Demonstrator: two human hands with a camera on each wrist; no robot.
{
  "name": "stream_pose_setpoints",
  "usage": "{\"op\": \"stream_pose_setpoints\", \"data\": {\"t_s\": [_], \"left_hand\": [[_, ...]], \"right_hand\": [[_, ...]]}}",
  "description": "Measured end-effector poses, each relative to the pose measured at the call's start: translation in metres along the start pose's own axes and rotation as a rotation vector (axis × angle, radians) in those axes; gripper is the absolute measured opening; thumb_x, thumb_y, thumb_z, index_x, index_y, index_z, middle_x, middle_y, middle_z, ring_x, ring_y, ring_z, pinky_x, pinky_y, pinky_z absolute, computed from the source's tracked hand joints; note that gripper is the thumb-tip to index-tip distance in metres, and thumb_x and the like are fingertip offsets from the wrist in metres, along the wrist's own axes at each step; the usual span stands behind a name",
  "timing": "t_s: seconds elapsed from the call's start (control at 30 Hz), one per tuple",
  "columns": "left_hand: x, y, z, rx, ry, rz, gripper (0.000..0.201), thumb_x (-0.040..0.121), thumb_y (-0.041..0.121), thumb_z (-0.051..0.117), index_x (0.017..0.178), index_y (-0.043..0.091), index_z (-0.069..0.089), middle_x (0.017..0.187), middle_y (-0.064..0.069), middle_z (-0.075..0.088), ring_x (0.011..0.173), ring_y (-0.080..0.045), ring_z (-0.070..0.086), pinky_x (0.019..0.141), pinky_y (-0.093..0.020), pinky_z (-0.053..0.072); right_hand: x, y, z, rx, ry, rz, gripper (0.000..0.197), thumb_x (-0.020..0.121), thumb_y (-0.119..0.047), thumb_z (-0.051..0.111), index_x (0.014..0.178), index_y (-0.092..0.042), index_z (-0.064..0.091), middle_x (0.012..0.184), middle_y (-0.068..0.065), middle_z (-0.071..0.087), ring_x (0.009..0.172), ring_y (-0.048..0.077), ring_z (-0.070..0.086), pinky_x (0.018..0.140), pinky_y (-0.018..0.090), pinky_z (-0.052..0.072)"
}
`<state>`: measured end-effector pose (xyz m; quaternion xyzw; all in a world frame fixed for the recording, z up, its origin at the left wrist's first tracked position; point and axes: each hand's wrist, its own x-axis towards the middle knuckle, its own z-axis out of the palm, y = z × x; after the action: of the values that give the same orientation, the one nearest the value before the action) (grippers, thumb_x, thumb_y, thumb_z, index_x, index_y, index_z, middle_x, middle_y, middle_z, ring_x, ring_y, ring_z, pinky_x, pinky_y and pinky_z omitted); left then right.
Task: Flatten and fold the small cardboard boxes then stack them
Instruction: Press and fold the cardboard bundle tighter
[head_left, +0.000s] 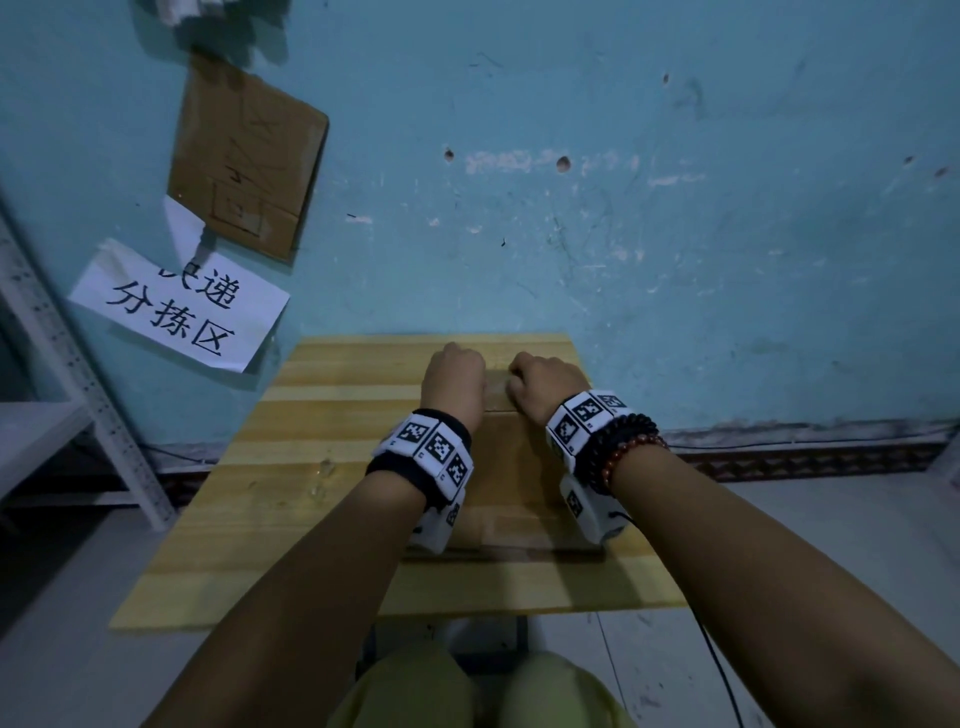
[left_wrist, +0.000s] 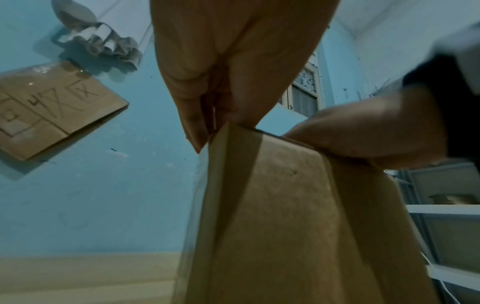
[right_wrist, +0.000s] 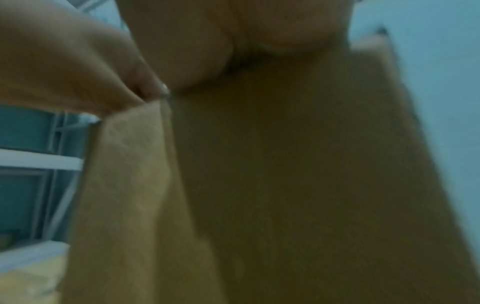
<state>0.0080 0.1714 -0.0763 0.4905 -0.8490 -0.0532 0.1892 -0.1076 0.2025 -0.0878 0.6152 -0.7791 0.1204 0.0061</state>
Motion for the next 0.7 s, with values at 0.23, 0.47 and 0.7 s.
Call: {"op": "stream_pose_setpoints", "data": {"t_s": [0.23, 0.47, 0.7], "left_hand": [[-0.004, -0.009, -0.001, 0.002, 0.011, 0.062, 0.018, 0.096, 0.007, 0.044, 0.102, -0.003, 0.058, 0.114, -0.018, 0.056, 0.106, -0.03, 0.054, 0.087, -0.033, 0.041], [-0.002, -0.003, -0.005, -0.064, -0.013, 0.019, 0.031, 0.097, 0.018, 0.045, 0.101, -0.009, 0.061, 0.105, -0.021, 0.057, 0.104, -0.033, 0.055, 0.084, -0.034, 0.041], [0.004, -0.005, -0.005, -0.223, -0.066, -0.179, 0.021, 0.087, 0.023, 0.062, 0.086, 0.003, 0.057, 0.103, -0.018, 0.062, 0.098, -0.032, 0.06, 0.073, -0.033, 0.043]], "right_hand": [[-0.002, -0.004, 0.012, -0.091, 0.044, -0.008, 0.045, 0.096, -0.043, 0.026, 0.121, -0.013, 0.048, 0.127, 0.01, 0.054, 0.117, 0.028, 0.049, 0.099, 0.04, 0.035], [-0.003, -0.004, 0.013, -0.07, 0.043, 0.004, 0.045, 0.096, -0.042, 0.024, 0.123, -0.013, 0.045, 0.131, 0.011, 0.052, 0.122, 0.028, 0.046, 0.101, 0.042, 0.033], [-0.004, -0.004, 0.011, -0.056, 0.039, 0.002, 0.043, 0.095, -0.04, 0.026, 0.122, -0.013, 0.045, 0.13, 0.011, 0.052, 0.12, 0.028, 0.046, 0.101, 0.041, 0.033]]}}
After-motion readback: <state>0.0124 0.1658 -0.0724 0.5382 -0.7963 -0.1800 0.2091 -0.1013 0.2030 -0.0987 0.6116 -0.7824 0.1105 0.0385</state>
